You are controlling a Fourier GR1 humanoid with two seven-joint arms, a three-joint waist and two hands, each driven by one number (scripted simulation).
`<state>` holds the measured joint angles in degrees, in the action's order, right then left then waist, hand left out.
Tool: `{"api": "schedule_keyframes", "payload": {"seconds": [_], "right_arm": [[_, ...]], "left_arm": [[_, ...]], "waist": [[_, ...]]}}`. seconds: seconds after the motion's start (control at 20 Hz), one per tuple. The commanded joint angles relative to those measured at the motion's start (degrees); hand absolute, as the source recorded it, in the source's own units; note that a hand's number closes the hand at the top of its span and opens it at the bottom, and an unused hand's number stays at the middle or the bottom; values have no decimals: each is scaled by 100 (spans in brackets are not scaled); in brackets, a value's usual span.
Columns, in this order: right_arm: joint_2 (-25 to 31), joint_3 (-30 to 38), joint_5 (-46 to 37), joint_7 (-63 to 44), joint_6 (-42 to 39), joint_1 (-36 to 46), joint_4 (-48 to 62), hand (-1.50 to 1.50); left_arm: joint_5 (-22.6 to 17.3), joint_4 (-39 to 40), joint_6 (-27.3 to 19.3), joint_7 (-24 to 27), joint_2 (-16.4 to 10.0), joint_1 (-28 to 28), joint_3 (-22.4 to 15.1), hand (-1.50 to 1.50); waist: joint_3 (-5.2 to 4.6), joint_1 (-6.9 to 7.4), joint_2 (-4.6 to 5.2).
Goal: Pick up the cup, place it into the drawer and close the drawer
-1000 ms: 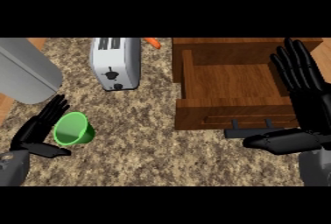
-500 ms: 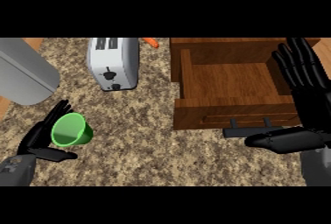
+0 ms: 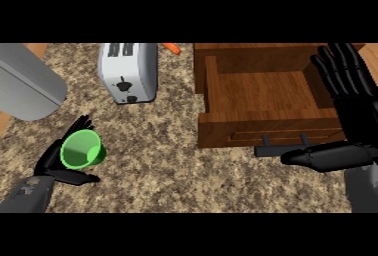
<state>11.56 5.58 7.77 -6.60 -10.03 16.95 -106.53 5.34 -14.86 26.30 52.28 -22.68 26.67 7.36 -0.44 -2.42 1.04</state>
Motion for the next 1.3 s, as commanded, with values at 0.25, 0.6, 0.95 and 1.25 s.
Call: {"api": "schedule_keyframes", "payload": {"seconds": [0.25,0.6,0.95,1.25], "right_arm": [[55,42,79,-21,-89,-124,-126,-150],[30,5,-89,-71,34,7,0,-150],[96,118,-27,-105,26,99,32,-150],[137,221,22,-102,14,-29,-13,-150]], "left_arm": [[-4,236,763,746,172,154,-30,-150],[-112,104,1544,627,411,321,-140,150],[24,-379,-458,1712,438,167,-37,150],[-1011,-342,-2815,1431,1187,22,1263,150]], "waist": [[-7,-105,20],[0,-27,-5],[1,0,-1],[19,117,-52]]}}
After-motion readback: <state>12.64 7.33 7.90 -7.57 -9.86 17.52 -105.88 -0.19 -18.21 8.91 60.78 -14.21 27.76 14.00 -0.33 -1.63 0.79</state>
